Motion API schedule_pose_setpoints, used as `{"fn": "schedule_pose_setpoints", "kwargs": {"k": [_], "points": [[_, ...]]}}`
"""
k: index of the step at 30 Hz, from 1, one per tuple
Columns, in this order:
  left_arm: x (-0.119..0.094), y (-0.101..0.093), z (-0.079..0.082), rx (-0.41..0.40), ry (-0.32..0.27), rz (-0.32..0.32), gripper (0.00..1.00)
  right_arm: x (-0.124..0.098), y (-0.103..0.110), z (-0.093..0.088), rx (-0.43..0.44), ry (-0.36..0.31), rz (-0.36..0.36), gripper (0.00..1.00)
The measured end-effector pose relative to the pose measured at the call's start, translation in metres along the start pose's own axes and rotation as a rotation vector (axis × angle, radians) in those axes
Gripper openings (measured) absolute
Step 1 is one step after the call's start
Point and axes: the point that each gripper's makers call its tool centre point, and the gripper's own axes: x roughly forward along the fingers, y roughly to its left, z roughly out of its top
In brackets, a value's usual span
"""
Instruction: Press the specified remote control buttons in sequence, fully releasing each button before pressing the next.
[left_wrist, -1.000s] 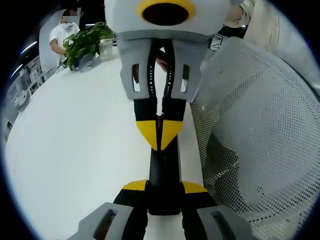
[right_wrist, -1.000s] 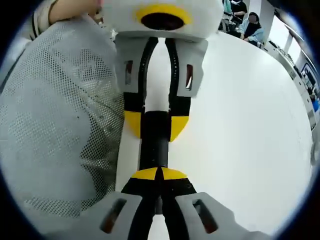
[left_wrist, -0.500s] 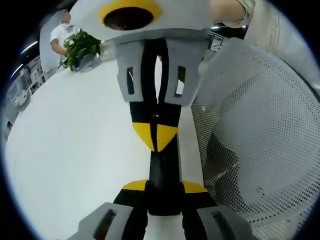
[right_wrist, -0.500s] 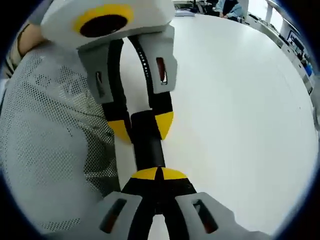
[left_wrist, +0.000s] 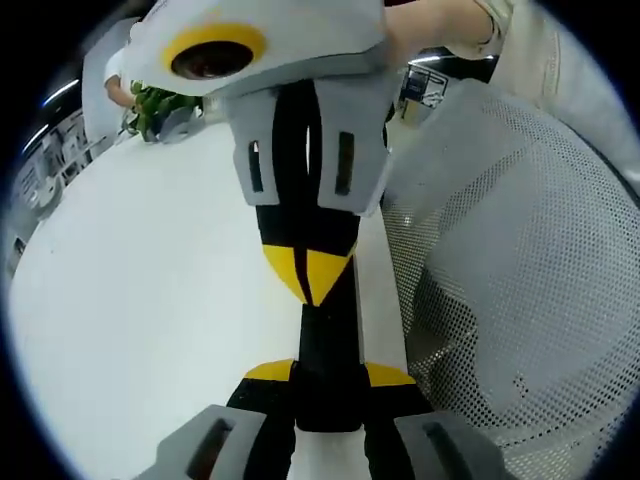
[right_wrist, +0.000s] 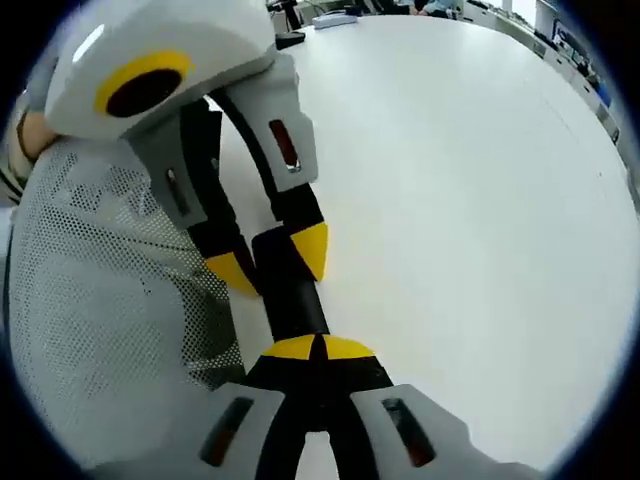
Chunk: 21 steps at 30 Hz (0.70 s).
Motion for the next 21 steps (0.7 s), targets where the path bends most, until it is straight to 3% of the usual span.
{"fn": "schedule_pose_setpoints", "kwargs": {"k": [5,9,21], "points": [[-0.001,0.0,-0.001,-0.004,-0.031,0.0,0.24,-0.001,0.005,0.003,-0.31,-0.053,-0.054,0.0],[-0.001,0.0,0.0,0.001,-0.04,-0.003,0.24,-0.001,0.009,0.005,-0.467,-0.022,-0.105,0.0],[0.0,0.0,-0.001,0.008,-0.036,-0.004,0.24,0.003,0.019,0.009,-0.528,-0.02,-0.049,0.0]]}}
